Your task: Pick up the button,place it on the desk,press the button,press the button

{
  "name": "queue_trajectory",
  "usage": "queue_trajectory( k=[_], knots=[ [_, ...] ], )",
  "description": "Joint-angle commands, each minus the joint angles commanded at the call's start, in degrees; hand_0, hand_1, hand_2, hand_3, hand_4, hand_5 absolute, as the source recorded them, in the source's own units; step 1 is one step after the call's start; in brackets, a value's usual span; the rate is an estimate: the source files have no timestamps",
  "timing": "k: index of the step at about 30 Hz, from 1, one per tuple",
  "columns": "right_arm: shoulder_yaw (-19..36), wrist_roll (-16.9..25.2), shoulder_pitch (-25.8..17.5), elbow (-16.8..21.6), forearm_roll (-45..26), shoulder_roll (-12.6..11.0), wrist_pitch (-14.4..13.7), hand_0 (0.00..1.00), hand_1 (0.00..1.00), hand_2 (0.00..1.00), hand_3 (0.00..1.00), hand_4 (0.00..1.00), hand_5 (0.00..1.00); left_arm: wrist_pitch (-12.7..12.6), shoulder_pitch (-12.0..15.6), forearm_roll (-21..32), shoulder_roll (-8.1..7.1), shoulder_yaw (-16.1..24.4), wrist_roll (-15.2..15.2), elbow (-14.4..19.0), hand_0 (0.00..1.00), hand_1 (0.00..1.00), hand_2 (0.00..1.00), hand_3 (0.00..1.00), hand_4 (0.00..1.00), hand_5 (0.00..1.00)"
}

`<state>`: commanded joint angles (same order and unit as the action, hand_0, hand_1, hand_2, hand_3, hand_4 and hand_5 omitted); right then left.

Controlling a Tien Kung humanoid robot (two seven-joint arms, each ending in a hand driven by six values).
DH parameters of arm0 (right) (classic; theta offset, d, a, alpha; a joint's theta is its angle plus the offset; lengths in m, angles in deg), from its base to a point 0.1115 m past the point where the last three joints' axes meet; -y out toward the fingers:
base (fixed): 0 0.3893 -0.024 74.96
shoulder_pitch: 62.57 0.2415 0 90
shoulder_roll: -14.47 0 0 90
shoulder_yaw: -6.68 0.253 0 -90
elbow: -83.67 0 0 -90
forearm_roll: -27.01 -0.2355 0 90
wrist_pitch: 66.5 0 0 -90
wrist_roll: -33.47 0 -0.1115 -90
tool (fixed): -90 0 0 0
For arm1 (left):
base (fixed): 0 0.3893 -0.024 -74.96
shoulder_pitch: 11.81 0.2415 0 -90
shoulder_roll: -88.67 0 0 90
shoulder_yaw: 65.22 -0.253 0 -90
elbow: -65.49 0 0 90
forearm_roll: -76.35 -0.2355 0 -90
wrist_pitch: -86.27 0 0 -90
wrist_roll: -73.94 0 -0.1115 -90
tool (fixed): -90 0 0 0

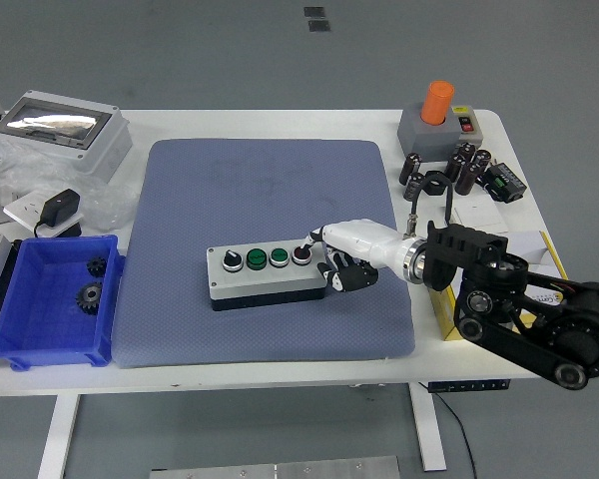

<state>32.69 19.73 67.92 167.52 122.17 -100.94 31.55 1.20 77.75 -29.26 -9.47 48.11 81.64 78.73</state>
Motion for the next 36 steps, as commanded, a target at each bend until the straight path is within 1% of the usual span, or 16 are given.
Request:
queue_trajectory(
  k=[2,4,9,11,13,15,18,21,22,27,28,30,33,34,36],
  knots=[
    [0.26,0.18,-0.15,0.28,0.05,-0.13,-0.25,0.065,0.136,0.174,0.744,0.314,0.033,0.0,0.01,0.06,0.02,-0.04,-0.01,-0.01,0.649,0.65,0.618,0.703,0.769,0.695],
    [1.58,0.73,-0.43,1.42,-0.33,-0.71,-0.57,0.059,0.132,0.17,0.74,0.316,0.033,-0.01,0.0,0.13,0.06,-0.07,0.0,-0.01,0.649,0.651,0.618,0.703,0.769,0.698],
    [7.2,1.81,-2.46,6.03,-2.36,-2.68,0.27,0.059,0.132,0.17,0.74,0.316,0.033,-0.05,0.12,0.24,0.02,-0.09,-0.05,-0.02,0.649,0.651,0.618,0.703,0.769,0.698],
    [9.89,2.42,-4.07,7.61,-2.83,-3.23,-0.47,0.058,0.129,0.168,0.738,0.319,0.031,-0.07,0.17,0.31,0.06,-0.15,-0.01,-0.02,0.65,0.651,0.618,0.703,0.769,0.7],
    [12.25,3.75,-5.93,8.48,-3.6,-3.35,-2.55,0.058,0.129,0.168,0.738,0.319,0.031,-0.05,0.19,0.24,0.11,-0.13,0.0,-0.04,0.65,0.651,0.618,0.703,0.769,0.7],
    [14.88,5.77,-8.32,8.77,-3.27,-2.9,-5.43,0.058,0.129,0.168,0.738,0.319,0.031,-0.03,0.19,0.14,0.24,-0.08,-0.09,-0.09,0.65,0.651,0.618,0.703,0.769,0.7],
    [18.74,9.26,-12.09,8.12,-3.32,-1.32,-10.59,0.058,0.129,0.168,0.73,0.313,0.036,0.04,0.25,-0.21,0.56,0.04,-0.18,-0.18,0.65,0.652,0.618,0.703,0.77,0.702],
    [22.78,13.1,-16.13,7.33,-6.06,0.59,-15.73,0.058,0.129,0.168,0.73,0.313,0.036,0.08,0.33,-0.75,0.79,0.29,-0.27,-0.26,0.65,0.652,0.618,0.703,0.77,0.702],
    [24.26,14.46,-17.61,7.23,-7.17,1.08,-17.5,0.1,0.166,0.233,0.747,0.873,0.38,0.12,0.34,-0.98,0.82,0.42,-0.32,-0.29,0.651,0.652,0.618,0.702,0.769,0.7],
    [31.24,20.85,-24.46,8.36,-11.13,2.06,-24.8,0.1,0.166,0.233,0.747,0.873,0.38,0.19,0.24,-1.92,0.65,1.01,-0.73,-0.45,0.651,0.652,0.618,0.702,0.769,0.7],
    [32.63,22.16,-25.81,8.42,-12.05,2.17,-26.13,0.562,0.657,0.706,0.84,0.968,0.521,0.18,0.23,-2.05,0.58,1.12,-0.75,-0.45,0.651,0.652,0.618,0.702,0.77,0.7],
    [35.53,24.71,-28.47,8.13,-14.31,2.58,-28.42,0.562,0.657,0.706,0.84,0.968,0.521,0.1,0.22,-2.1,0.44,1.17,-0.66,-0.4,0.651,0.652,0.618,0.702,0.77,0.7],
    [39.49,27.87,-31.75,7.2,-18.02,3.44,-29.1,0.562,0.657,0.706,0.84,0.968,0.521,-0.14,0.29,-1.87,0.48,0.96,-0.25,-0.31,0.651,0.652,0.618,0.702,0.77,0.7],
    [40.92,28.89,-32.68,6.69,-19.52,3.85,-28.98,0.788,0.789,0.828,0.875,0.989,0.561,-0.37,0.32,-1.78,0.56,0.8,0.01,-0.34,0.651,0.652,0.621,0.702,0.77,0.699],
    [43.56,30.22,-33.85,5.71,-22.45,4.56,-28.7,0.788,0.789,0.828,0.875,0.989,0.561,-1.11,0.35,-1.82,0.73,0.54,0.76,-0.42,0.651,0.652,0.621,0.702,0.77,0.699]
  ],
)
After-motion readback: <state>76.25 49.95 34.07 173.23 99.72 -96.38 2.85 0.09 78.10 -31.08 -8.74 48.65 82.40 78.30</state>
